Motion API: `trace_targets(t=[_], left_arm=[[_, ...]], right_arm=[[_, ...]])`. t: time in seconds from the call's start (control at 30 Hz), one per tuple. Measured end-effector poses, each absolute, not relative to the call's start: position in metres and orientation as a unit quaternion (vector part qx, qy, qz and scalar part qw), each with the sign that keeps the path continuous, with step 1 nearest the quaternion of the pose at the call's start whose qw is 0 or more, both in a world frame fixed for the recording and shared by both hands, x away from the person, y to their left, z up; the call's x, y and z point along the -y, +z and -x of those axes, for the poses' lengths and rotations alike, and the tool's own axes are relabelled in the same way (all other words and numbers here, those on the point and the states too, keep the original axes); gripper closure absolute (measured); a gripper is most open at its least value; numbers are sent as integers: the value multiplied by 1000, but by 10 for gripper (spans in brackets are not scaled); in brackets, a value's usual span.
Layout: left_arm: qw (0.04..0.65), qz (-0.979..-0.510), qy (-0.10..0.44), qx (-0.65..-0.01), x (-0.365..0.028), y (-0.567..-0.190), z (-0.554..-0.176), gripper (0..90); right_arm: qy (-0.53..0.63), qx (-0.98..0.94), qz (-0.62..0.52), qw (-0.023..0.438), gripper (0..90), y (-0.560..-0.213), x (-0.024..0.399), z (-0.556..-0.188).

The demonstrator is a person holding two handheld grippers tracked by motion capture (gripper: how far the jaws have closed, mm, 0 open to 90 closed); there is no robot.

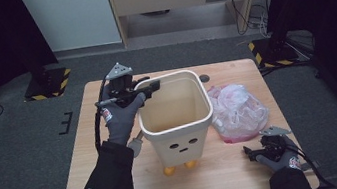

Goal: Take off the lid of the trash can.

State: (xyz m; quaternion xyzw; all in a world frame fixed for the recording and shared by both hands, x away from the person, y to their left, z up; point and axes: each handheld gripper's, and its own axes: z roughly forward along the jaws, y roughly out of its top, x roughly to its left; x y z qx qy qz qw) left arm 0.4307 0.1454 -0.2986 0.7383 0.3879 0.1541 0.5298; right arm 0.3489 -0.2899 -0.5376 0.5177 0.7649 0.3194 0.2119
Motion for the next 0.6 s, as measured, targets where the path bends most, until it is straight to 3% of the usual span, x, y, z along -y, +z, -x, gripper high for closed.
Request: trace_targets(t=[0.33,0.6], left_arm=[[540,-734,158,-380,-145,-277,-429,540],[583,-706,146,-376,-153,-255,-421,552]], right_arm=[[320,-764,-518,212,18,-538,290,-349],[321,-764,-518,211,18,-538,290,-349]])
